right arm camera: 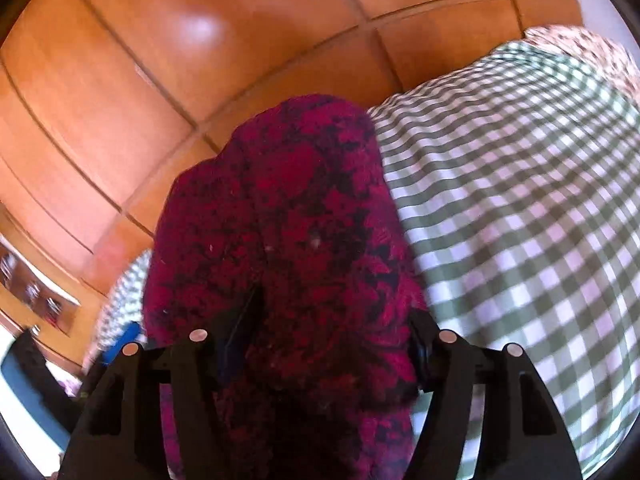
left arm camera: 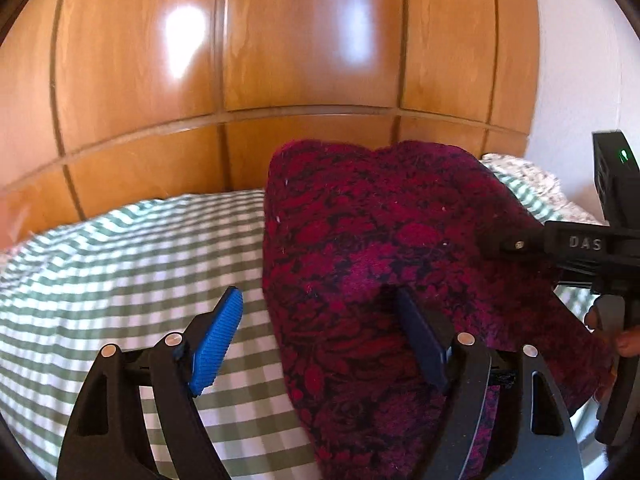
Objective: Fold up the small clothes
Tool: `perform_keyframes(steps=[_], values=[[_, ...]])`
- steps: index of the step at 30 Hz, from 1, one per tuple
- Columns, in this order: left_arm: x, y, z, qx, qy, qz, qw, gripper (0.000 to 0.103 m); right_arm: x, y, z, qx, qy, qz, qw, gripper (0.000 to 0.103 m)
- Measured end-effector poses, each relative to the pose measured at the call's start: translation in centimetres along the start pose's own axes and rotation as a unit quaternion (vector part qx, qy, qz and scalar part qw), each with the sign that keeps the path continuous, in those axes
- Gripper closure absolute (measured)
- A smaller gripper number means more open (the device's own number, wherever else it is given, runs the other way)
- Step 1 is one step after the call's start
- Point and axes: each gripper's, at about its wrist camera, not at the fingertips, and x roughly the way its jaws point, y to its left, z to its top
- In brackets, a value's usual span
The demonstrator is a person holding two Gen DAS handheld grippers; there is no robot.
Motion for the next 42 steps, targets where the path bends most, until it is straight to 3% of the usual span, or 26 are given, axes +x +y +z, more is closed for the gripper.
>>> perform_keyframes(steps=[2, 3, 5, 9, 14, 15, 18, 19, 22, 26, 30, 32, 36, 38, 40, 42], values=[[-0.1, 0.6, 0.2, -0.010, 0.006, 0.015, 0.9998, 0.025, -0.1, 0.5, 0.4, 0.011, 0.003, 0.050, 0.999, 0.040], [-0.2, 0.9, 0.4, -0.017, 0.007, 0.021, 0.9996, 0.025, -0.1, 0.3, 0.6, 0.035, 0.009, 0.108, 0.994, 0.047], [-0.4, 1.3, 0.7, -0.028, 0.013, 0.027, 0.9992, 0.025, 0.1, -1.0, 0.5, 0.078, 0.012, 0.154, 0.985, 0.051], [0.3, 0.8, 0.6, -0.016, 0.019, 0.006, 0.9997, 0.025, 1.3, -4.3, -0.6, 0.110, 0.024, 0.129, 0.985, 0.055], [1.0, -1.3, 0.6, 0.013, 0.018, 0.023, 0.9995, 0.025, -0.3, -5.3, -1.8, 0.109, -0.019, 0.122, 0.986, 0.049], [1.1, -1.5, 0.6, 0.018, 0.019, 0.028, 0.9993, 0.025, -1.0, -5.1, -2.0, 0.105, -0.027, 0.112, 0.988, 0.046], [1.3, -2.0, 0.7, 0.023, 0.020, 0.042, 0.9987, 0.025, -3.3, -4.8, -2.0, 0.088, -0.058, 0.053, 0.993, 0.023], [1.3, -2.0, 0.7, 0.023, 0.020, 0.044, 0.9985, 0.025, -4.5, -4.4, -2.2, 0.075, -0.074, 0.028, 0.994, 0.022], [1.3, -2.3, 0.6, 0.027, 0.020, 0.050, 0.9982, 0.025, -6.4, -3.2, -2.4, 0.049, -0.090, 0.008, 0.995, 0.016], [1.1, -3.9, 0.6, 0.052, 0.017, 0.073, 0.9958, 0.025, -6.2, -0.7, -2.5, 0.001, -0.077, -0.021, 0.997, 0.013], [1.4, -6.4, 0.0, 0.116, 0.031, 0.043, 0.9919, 0.025, -3.4, -1.0, -3.1, -0.011, -0.042, -0.092, 0.995, 0.013], [1.0, -6.6, -0.3, 0.126, 0.018, 0.038, 0.9912, 0.025, -2.3, -2.9, -3.6, 0.019, -0.034, -0.070, 0.997, 0.013], [-0.1, -4.6, 0.0, 0.075, 0.016, -0.016, 0.9969, 0.024, -1.8, -5.0, -4.2, 0.059, -0.032, -0.029, 0.997, 0.010], [-1.1, -2.4, 0.3, 0.015, -0.002, -0.036, 0.9992, 0.020, -2.0, -5.3, -4.3, 0.072, -0.030, -0.017, 0.997, 0.009], [-1.7, -0.5, 0.7, -0.030, -0.020, -0.042, 0.9985, 0.012, -2.0, -5.6, -4.3, 0.083, -0.026, -0.004, 0.996, 0.008], [-1.8, 1.5, 1.1, -0.072, -0.029, -0.044, 0.9960, 0.012, -1.8, -6.1, -4.3, 0.105, -0.014, 0.024, 0.994, 0.006]])
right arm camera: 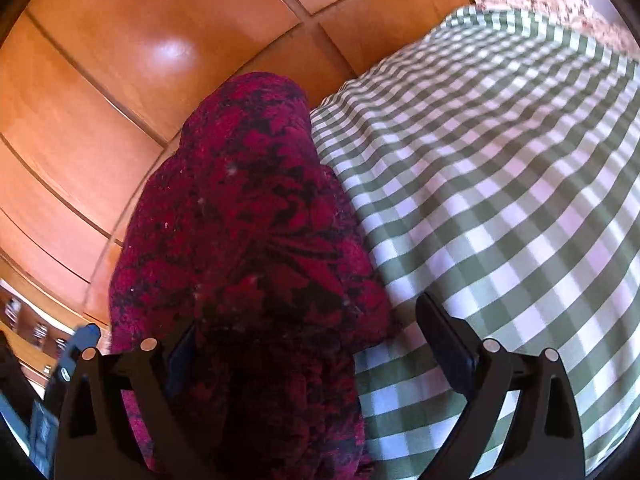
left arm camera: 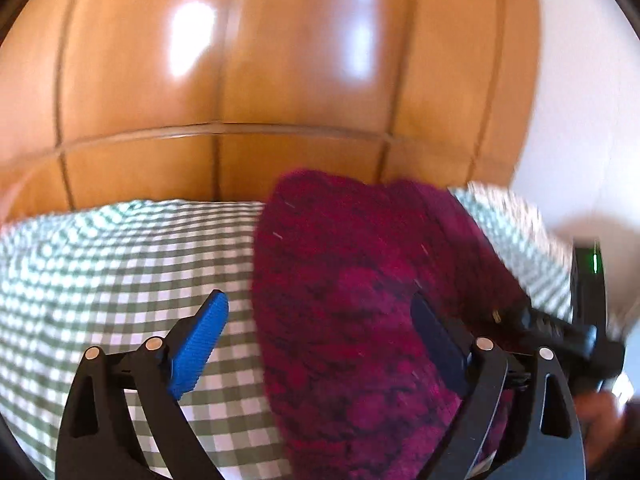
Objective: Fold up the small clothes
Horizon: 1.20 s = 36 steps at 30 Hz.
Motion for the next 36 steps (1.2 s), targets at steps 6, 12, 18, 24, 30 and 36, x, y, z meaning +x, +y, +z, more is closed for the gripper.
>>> perform_keyframes(steps=[6, 12, 18, 24, 30, 36], values=[[2.8, 3.7, -0.3, -0.065, 0.058, -0.018, 0.9961, 0.010, -0.4, 0.9, 0.1, -0.001, 0.021, 0.007, 1.000, 0.003], [4.5, 4.3, -1.9, -0.139, 0.126, -0.158, 0.9696, 0.008, 1.1, -0.6, 0.3, 0.060, 0.064, 0.043, 0.995, 0.002], [5.4, 1.9, -2.5, -0.088, 0.148, -0.162, 0.9717, 0.004, 2.2, -1.7, 0.2, 0.098, 0.090, 0.077, 0.988, 0.002], [5.8, 1.5, -2.7, -0.085, 0.166, -0.157, 0.9698, 0.004, 3.7, -1.5, 0.8, 0.082, 0.100, 0.085, 0.988, 0.002], [7.5, 1.8, -2.2, -0.086, 0.195, -0.164, 0.9630, 0.004, 6.8, -1.4, 2.1, 0.064, 0.118, 0.087, 0.987, 0.002], [6.5, 0.6, -2.5, -0.056, 0.189, -0.149, 0.9689, 0.007, 7.7, -0.8, 1.8, 0.035, 0.093, 0.088, 0.991, 0.002]])
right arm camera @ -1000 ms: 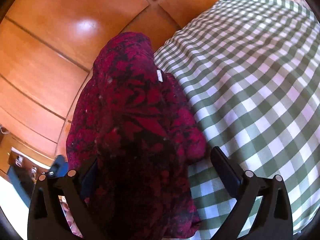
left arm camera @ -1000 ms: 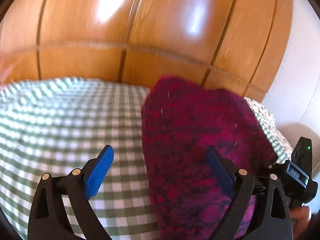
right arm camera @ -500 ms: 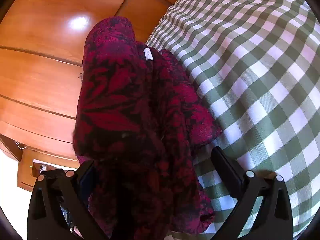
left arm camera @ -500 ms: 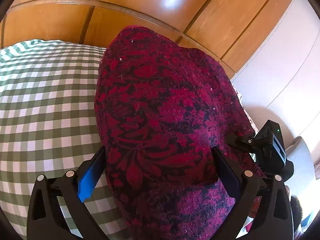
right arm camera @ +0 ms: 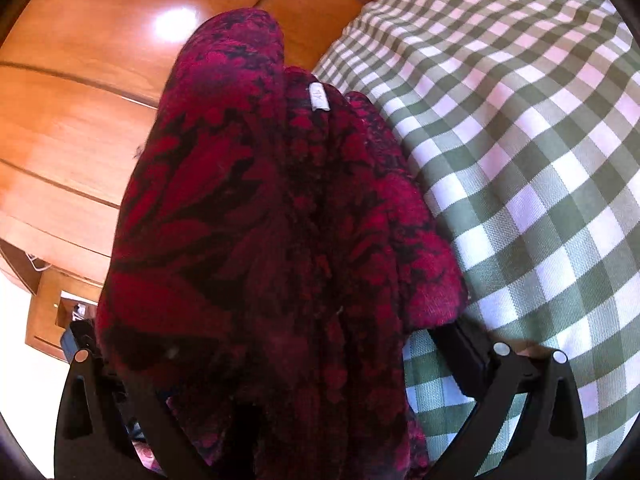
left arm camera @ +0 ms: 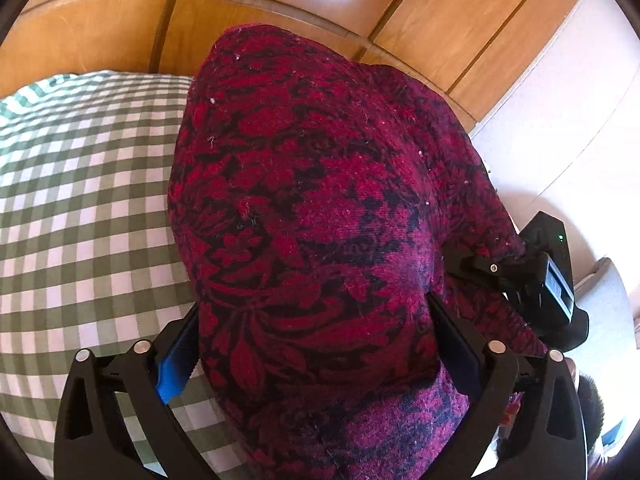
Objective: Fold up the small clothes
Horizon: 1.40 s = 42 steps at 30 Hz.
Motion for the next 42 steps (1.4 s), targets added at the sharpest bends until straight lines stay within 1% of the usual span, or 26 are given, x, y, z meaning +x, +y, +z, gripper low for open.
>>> perform_keyframes(steps=[2, 5, 10, 12, 15, 17, 19, 23, 29, 30, 32, 33, 34, 36, 39, 42], values=[[-0.3, -0.5, -0.2, 0.015, -0.008, 0.008, 0.9998, 0.013, 0.3, 0.3, -0.2, -0.014, -0.001, -0.001, 1.000, 0.002], [-1.3, -1.5, -0.8, 0.036, -0.020, 0.016, 0.9990, 0.018, 0.6, 0.7, -0.2, -0.023, -0.002, 0.004, 1.000, 0.003], [-2.9, -2.9, -1.9, 0.067, -0.036, 0.026, 0.9967, 0.023, 1.7, 1.6, -0.3, -0.035, -0.012, 0.020, 0.999, 0.006], [-3.3, -3.4, -2.2, 0.080, -0.046, 0.030, 0.9953, 0.024, 1.8, 1.9, -0.5, -0.037, -0.017, 0.031, 0.999, 0.007], [-4.6, -4.3, -2.7, 0.104, -0.063, 0.039, 0.9918, 0.025, 3.0, 2.4, -0.2, -0.040, -0.023, 0.052, 0.998, 0.010], [-5.2, -4.4, -2.6, 0.109, -0.069, 0.041, 0.9908, 0.025, 3.7, 2.8, -0.2, -0.036, -0.028, 0.065, 0.997, 0.011], [-6.1, -4.3, -2.6, 0.106, -0.077, 0.042, 0.9904, 0.025, 4.5, 3.3, -0.4, -0.033, -0.031, 0.078, 0.996, 0.012], [-8.0, -4.0, -3.5, 0.103, -0.087, 0.050, 0.9897, 0.025, 5.9, 4.9, -0.7, -0.051, -0.032, 0.084, 0.995, 0.013], [-10.3, -2.2, -4.8, 0.074, -0.098, 0.057, 0.9908, 0.025, 8.0, 7.9, -1.5, -0.091, -0.020, 0.083, 0.992, 0.014], [-10.8, -2.1, -5.1, 0.070, -0.101, 0.058, 0.9908, 0.025, 9.1, 8.7, -1.8, -0.096, -0.019, 0.084, 0.992, 0.014], [-11.6, -1.6, -5.5, 0.063, -0.105, 0.062, 0.9905, 0.025, 10.0, 9.8, -2.0, -0.106, -0.015, 0.090, 0.990, 0.014], [-12.1, -1.6, -5.8, 0.061, -0.108, 0.063, 0.9903, 0.025, 10.1, 10.4, -2.3, -0.112, -0.014, 0.099, 0.989, 0.018], [-12.6, -1.4, -6.1, 0.059, -0.112, 0.064, 0.9899, 0.025, 10.7, 11.1, -2.4, -0.120, -0.014, 0.100, 0.988, 0.018], [-13.2, -1.3, -6.4, 0.055, -0.117, 0.067, 0.9894, 0.025, 11.7, 12.4, -2.5, -0.138, -0.009, 0.094, 0.986, 0.018], [-14.0, -0.5, -6.9, 0.048, -0.124, 0.075, 0.9883, 0.025, 14.6, 14.0, -1.8, -0.159, -0.004, 0.088, 0.983, 0.019], [-13.8, 0.7, -6.4, 0.042, -0.127, 0.091, 0.9868, 0.025, 17.1, 15.1, -1.0, -0.176, -0.001, 0.081, 0.981, 0.019]])
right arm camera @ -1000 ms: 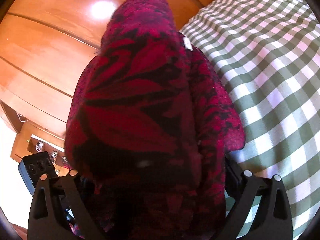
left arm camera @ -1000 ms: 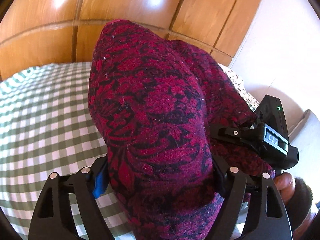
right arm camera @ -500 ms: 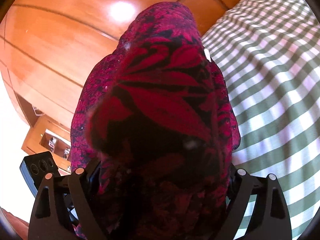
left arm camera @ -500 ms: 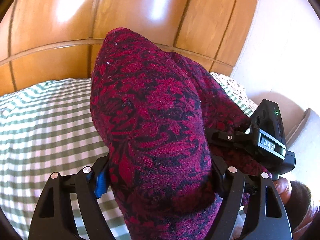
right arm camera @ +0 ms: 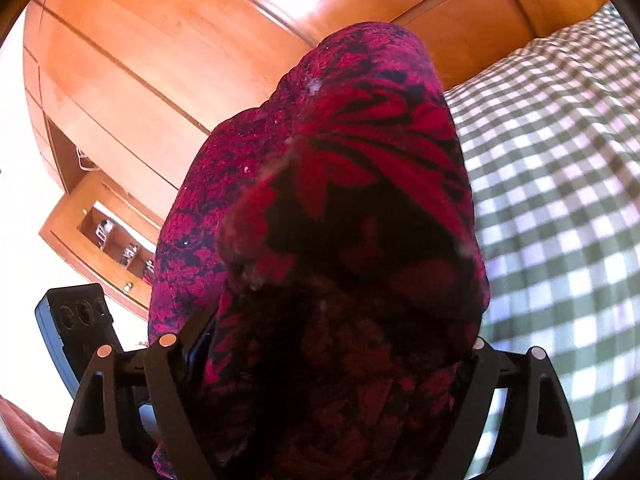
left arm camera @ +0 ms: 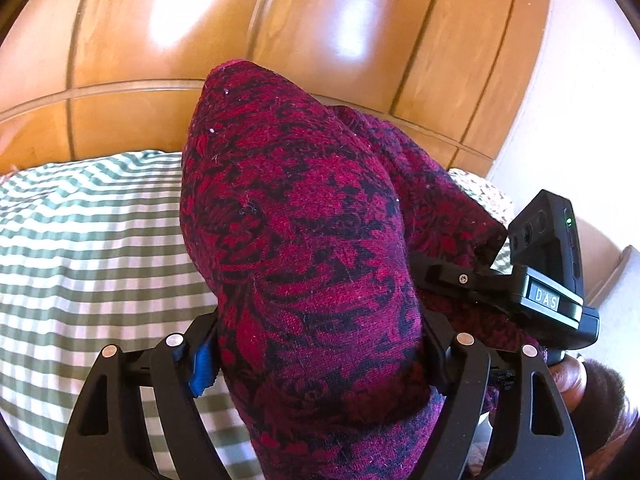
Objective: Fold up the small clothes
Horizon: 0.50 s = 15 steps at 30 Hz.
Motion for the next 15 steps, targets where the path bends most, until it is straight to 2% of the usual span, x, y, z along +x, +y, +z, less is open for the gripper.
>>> perform_keyframes(steps=[7, 15], values=[[2.6, 2.1, 2.4, 0.003, -0.019, 0.036, 0.9992, 0.025, 6.0, 0.7, 3.7, -0.024, 0.007, -0.005, 1.000, 0.020], [7.2, 4.4, 5.8, -0.006, -0.031, 0.067, 0.9973, 0.025, 11.5, 1.2, 7.2, -0.051, 0.010, -0.033, 0.998, 0.020]])
